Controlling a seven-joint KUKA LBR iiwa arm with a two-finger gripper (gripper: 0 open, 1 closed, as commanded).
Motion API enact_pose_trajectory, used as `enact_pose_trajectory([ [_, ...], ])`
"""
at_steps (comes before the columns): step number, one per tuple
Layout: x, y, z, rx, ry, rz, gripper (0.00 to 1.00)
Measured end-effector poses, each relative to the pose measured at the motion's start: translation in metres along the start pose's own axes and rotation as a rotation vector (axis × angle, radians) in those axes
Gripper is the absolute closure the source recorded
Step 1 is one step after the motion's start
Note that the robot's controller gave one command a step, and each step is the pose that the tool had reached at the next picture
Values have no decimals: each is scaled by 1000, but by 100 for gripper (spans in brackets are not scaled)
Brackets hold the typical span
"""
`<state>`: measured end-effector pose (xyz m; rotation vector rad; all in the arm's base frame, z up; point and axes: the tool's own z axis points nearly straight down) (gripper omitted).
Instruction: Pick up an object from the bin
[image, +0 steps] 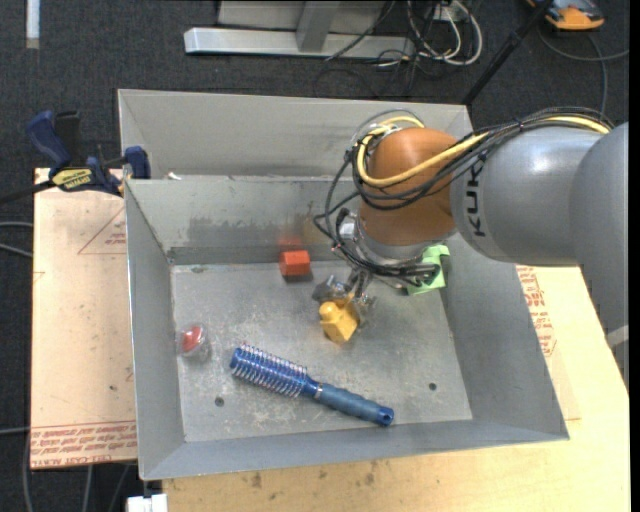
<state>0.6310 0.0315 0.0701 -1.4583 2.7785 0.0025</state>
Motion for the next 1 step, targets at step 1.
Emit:
enact_pose_trajectory([
  [1,-2,-1,-53,6,-3,3,100],
])
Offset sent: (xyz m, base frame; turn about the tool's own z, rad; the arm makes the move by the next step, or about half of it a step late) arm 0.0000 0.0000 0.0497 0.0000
